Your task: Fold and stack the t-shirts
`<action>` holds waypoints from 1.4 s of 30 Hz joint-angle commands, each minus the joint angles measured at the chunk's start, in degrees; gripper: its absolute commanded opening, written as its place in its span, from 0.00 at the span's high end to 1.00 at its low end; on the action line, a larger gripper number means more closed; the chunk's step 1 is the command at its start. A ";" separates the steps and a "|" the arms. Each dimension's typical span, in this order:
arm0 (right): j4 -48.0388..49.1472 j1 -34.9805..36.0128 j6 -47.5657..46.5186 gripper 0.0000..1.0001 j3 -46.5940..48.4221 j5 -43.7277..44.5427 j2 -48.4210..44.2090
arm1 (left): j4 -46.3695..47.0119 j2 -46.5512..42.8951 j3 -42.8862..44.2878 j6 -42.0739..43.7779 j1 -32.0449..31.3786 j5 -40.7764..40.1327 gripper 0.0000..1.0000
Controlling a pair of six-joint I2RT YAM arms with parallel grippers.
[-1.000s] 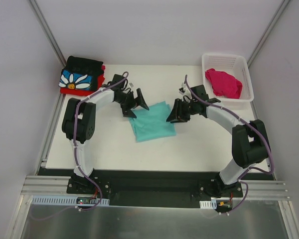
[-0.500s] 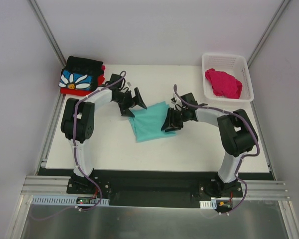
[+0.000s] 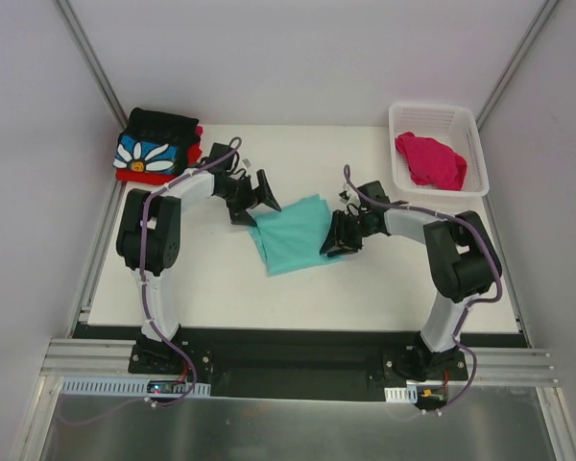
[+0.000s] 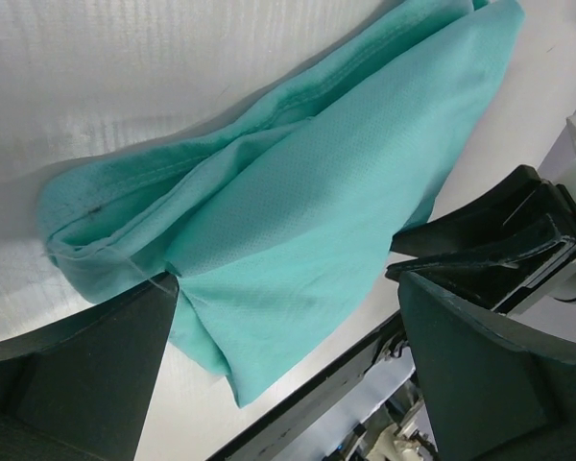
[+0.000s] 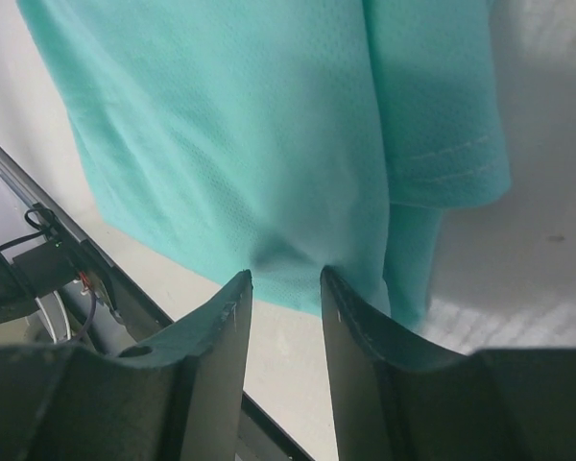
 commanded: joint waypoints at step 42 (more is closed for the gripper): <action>-12.51 11.51 -0.53 0.57 -2.62 4.59 -26.86 | -13.38 11.67 34.79 10.23 19.07 -41.50 0.01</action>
